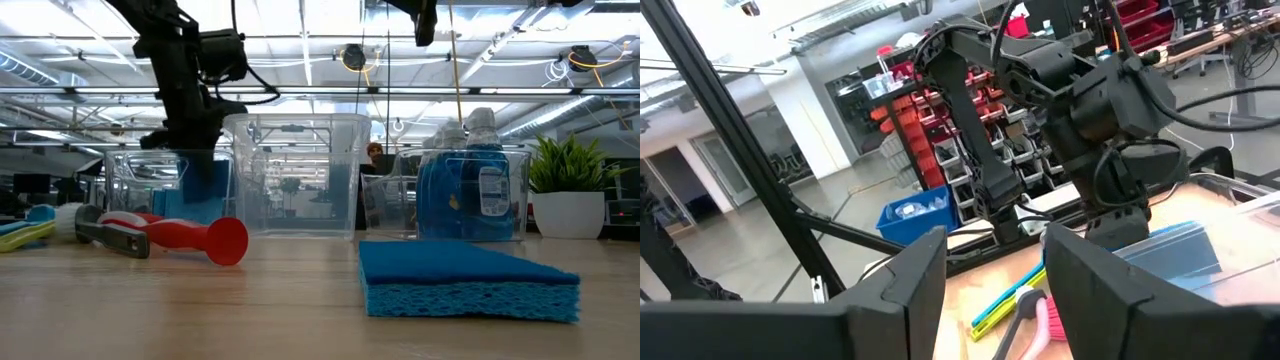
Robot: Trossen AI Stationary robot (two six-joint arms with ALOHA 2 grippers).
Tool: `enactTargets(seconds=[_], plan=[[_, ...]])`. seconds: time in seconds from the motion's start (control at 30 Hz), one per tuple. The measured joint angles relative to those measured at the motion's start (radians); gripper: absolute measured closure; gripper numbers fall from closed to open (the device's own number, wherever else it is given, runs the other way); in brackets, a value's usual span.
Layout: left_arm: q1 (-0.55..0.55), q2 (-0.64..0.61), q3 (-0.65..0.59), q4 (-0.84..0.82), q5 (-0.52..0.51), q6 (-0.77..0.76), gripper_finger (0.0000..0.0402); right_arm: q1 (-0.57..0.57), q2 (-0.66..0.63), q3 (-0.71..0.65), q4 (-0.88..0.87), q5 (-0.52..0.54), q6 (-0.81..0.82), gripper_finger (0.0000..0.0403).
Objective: Pick & Place Kitchen Sink Supplies
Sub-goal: Put the blue sponge into the left transparent bin
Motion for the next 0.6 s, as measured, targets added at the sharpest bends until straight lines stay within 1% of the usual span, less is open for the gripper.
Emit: enactTargets(seconds=[0.13,0.33,0.4,0.6], plan=[[0.002,0.032,0.001,0.002,0.014,0.007,0.0391,0.000,0.000,0.000,0.000,0.000,-0.001,0.0248],[0.002,0.068,0.000,0.030,0.005,0.012,0.0392,0.000,0.000,0.000,-0.001,0.000,-0.001,0.0248],[0.002,0.075,0.000,0.034,-0.001,0.011,0.0377,0.000,0.000,0.000,-0.001,0.000,-0.001,0.0248],[0.002,0.081,0.000,0.016,-0.001,-0.014,0.0303,0.000,0.000,0.000,0.000,0.000,-0.001,0.0248]])
